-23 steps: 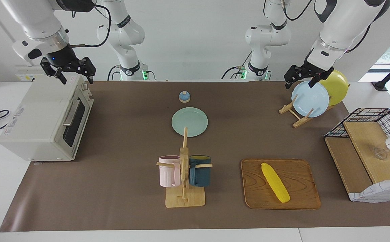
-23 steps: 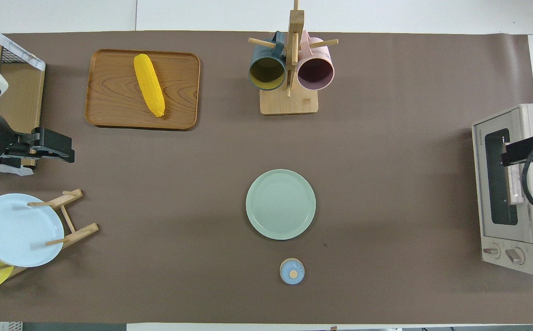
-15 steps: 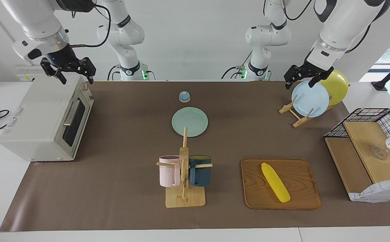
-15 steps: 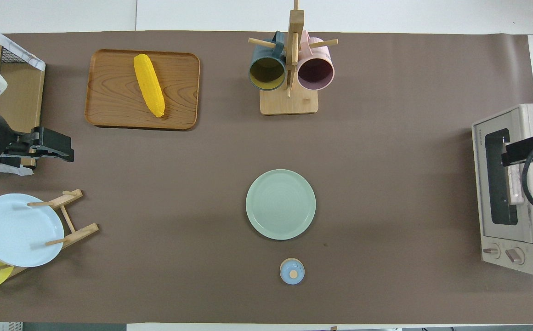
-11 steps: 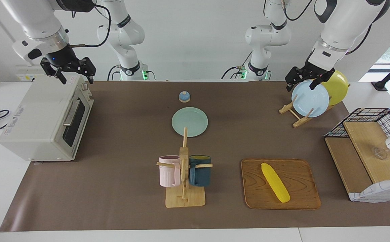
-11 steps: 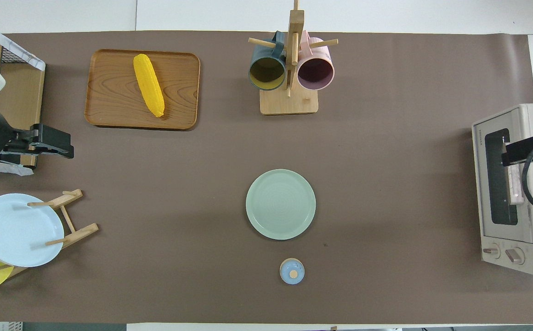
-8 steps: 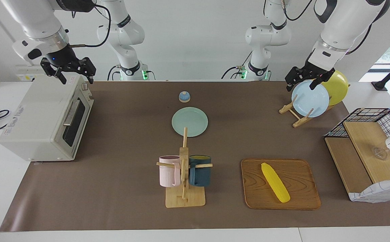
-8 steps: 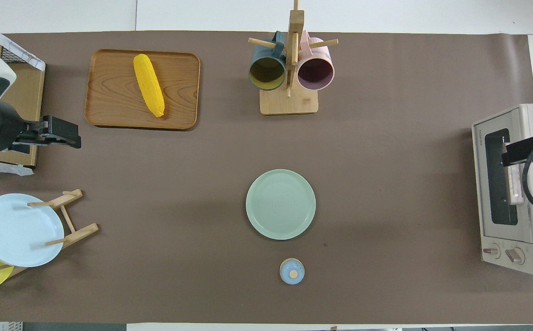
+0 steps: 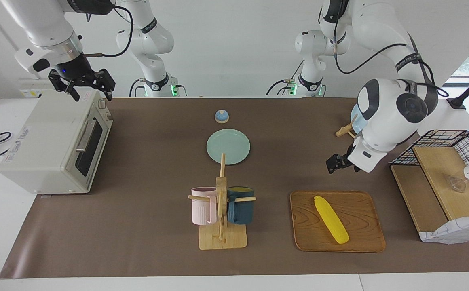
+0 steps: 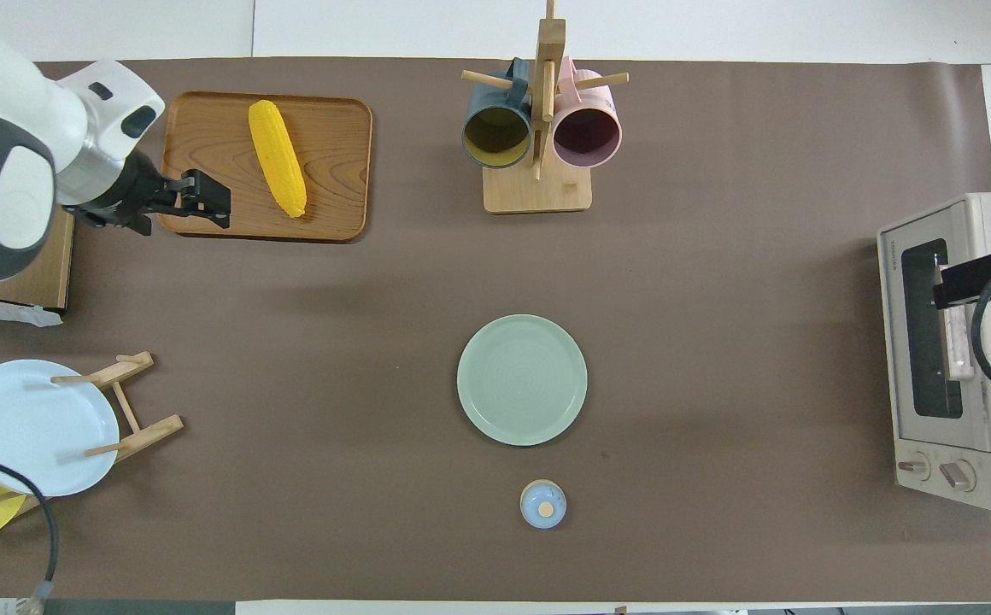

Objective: Put corn in oven
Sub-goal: 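Reach the left gripper to the yellow corn on the wooden tray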

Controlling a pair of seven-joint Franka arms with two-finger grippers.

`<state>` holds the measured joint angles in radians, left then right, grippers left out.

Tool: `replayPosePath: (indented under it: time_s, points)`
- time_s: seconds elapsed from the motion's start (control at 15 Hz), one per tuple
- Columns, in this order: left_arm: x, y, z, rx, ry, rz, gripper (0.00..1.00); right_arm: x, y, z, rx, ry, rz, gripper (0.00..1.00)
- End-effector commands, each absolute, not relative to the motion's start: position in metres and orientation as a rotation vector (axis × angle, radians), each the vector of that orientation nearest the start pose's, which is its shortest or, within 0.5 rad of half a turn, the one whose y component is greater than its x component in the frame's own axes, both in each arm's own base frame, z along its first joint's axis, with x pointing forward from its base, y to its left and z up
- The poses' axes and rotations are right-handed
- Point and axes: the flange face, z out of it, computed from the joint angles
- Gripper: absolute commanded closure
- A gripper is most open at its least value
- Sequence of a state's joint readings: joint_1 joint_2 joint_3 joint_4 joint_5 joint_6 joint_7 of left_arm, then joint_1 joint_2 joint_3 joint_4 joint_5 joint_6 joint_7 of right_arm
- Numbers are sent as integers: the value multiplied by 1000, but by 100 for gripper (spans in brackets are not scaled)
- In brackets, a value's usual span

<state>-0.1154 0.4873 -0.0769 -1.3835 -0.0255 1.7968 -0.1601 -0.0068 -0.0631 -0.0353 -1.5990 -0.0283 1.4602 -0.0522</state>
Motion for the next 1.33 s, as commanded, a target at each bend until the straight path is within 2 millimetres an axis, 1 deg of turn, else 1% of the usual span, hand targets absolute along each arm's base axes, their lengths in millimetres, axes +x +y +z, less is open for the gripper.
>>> replayPosePath:
  time_s: [0.0, 0.07, 0.13, 0.2, 0.27, 0.33, 0.4, 0.47, 0.6, 0.66, 0.73, 0.8, 0.86, 0.93, 1.0, 1.06, 1.13, 1.2, 1.26]
  points:
    - [722, -137, 411, -3159, 53, 86, 0, 514, -33, 627, -3165, -22, 146, 0]
    - [730, -133, 404, -3154, 38, 79, 0, 513, -34, 629, -3165, -29, 142, 0]
    - [736, -136, 396, -3147, 35, 70, 0, 514, -37, 628, -3163, -46, 142, 0]
    - [741, -133, 388, -3132, 22, 61, 0, 514, -40, 627, -3164, -68, 138, 0]
    - [744, -124, 387, -3121, 0, 46, 0, 515, -40, 622, -3165, -84, 114, 20]
    - [747, -124, 389, -3126, -4, 8, 0, 511, -39, 617, -3163, -83, 111, 58]
    - [749, -127, 389, -3131, -3, -20, 0, 509, -39, 614, -3163, -85, 113, 88]
    - [749, -135, 384, -3133, -63, -25, 0, 511, -40, 609, -3164, -111, 100, 100]
    - [749, -144, 382, -3141, -233, -37, 0, 508, -40, 602, -3155, -202, 78, 100]
    - [750, -146, 382, -3161, -260, -53, 0, 507, -38, 598, -3157, -191, 68, 100]
    - [752, -147, 380, -3183, -280, -78, 0, 504, -37, 593, -3170, -138, 59, 100]
    - [752, -147, 373, -3183, -282, -78, 0, 504, -39, 584, -3176, -80, 49, 100]
    - [750, -147, 366, -3179, -284, -62, 0, 502, -41, 579, -3186, -63, 51, 100]
    - [750, -150, 363, -3178, -306, -76, 0, 502, -47, 575, -3227, -61, 57, 100]
    - [748, -156, 352, -3174, -370, -86, 0, 503, -55, 566, -3263, -1, 45, 100]
    - [746, -162, 340, -3170, -414, -99, 0, 502, -68, 556, -3265, 117, 17, 100]
    - [744, -170, 332, -3168, -449, -114, 0, 501, -73, 546, -3262, 205, 1, 100]
    - [744, -171, 331, -3166, -456, -117, 0, 501, -73, 541, -3260, 223, -3, 100]
    - [745, -168, 328, -3165, -464, -120, 0, 500, -76, 538, -3259, 231, -5, 100]
